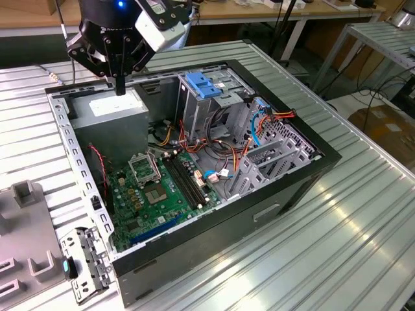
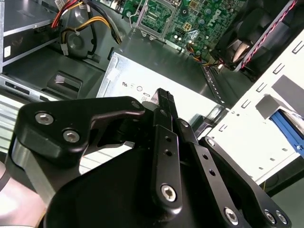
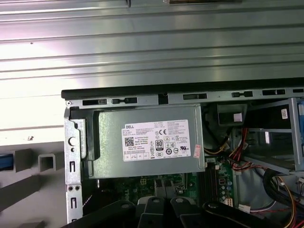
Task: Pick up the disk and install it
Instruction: 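Reach for the disk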
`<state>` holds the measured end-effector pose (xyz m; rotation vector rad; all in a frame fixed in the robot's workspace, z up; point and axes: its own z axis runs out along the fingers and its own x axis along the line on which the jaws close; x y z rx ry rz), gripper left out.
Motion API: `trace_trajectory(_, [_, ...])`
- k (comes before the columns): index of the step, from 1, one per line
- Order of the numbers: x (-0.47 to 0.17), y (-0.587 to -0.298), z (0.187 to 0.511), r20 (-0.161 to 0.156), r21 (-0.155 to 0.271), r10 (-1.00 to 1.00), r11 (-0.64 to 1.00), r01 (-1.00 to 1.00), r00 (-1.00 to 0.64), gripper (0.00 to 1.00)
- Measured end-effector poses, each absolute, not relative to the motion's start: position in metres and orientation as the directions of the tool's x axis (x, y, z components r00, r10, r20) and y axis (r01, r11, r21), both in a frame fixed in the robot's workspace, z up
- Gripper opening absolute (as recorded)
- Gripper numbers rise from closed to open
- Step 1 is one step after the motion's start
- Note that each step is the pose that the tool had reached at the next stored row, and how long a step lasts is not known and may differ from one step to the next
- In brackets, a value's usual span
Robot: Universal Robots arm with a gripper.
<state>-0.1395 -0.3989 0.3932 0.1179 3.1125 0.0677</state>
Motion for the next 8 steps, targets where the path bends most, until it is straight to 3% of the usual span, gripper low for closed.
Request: trace_trajectory(8, [-0.1441,-0.3989,0.3932,-0.024,0.044,0.076,0.996,0.075,-0.997,0.11])
